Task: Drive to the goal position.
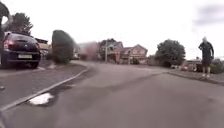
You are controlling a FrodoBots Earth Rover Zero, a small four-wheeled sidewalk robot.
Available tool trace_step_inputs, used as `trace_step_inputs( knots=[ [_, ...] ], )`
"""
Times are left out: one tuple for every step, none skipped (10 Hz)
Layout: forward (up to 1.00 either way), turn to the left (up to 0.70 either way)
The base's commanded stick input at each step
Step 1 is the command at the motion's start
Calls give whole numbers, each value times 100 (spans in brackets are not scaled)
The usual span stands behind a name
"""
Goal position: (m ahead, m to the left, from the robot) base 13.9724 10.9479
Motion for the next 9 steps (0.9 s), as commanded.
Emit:
trace_step_inputs(
  knots=[
    [100,40],
    [100,40],
    [100,40],
    [100,40],
    [100,40],
    [100,40],
    [100,40],
    [100,40],
    [100,37]
  ],
)
